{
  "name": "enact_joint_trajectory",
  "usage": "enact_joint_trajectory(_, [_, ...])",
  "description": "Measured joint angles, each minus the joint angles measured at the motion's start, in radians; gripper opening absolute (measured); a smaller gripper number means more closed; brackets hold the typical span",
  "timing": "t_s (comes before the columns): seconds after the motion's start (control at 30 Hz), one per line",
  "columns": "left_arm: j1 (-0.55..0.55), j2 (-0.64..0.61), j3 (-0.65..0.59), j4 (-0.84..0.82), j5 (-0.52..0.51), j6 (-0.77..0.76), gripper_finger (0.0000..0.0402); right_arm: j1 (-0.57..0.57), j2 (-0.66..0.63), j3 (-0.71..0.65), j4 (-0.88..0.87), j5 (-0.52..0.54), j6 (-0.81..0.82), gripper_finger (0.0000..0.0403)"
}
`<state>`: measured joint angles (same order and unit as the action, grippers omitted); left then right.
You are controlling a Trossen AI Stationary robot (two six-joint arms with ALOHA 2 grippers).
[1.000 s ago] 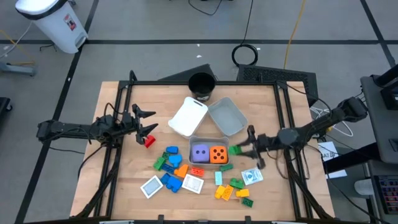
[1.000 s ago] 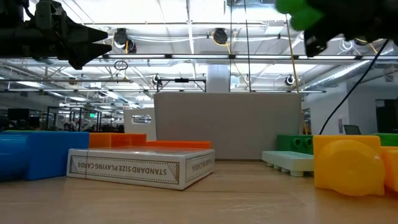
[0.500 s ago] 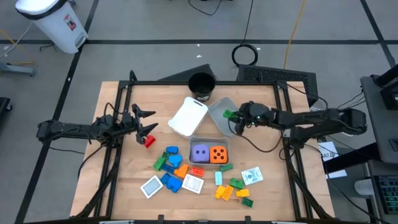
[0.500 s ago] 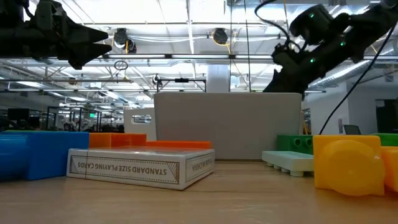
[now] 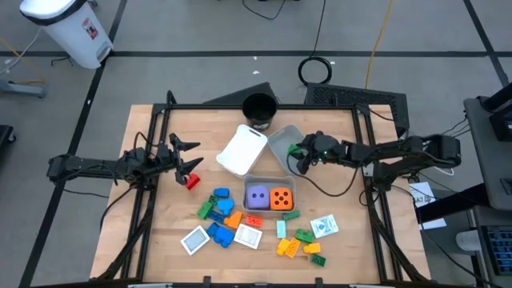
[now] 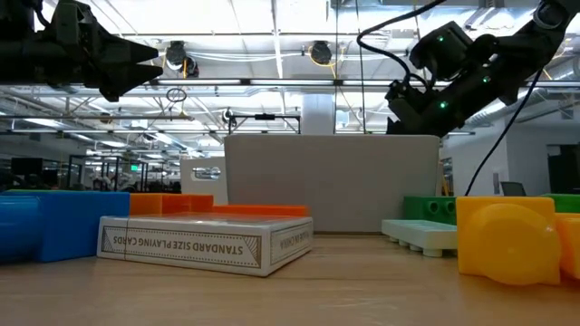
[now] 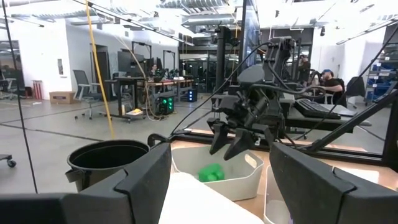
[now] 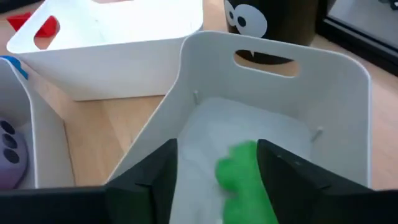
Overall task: Pick & Place Toys
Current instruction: Put the green game piece into the top gray bin
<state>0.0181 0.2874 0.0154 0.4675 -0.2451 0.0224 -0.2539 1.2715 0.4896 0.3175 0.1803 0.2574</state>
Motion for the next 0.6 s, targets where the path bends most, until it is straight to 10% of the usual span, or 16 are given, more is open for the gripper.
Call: enact_joint_trajectory(0.6, [0.0,0.0,0.0,0.0,0.0,-0.001,0.0278,0.35,-0.213,0.0,0.0,-0.047,-0.139,0.0222])
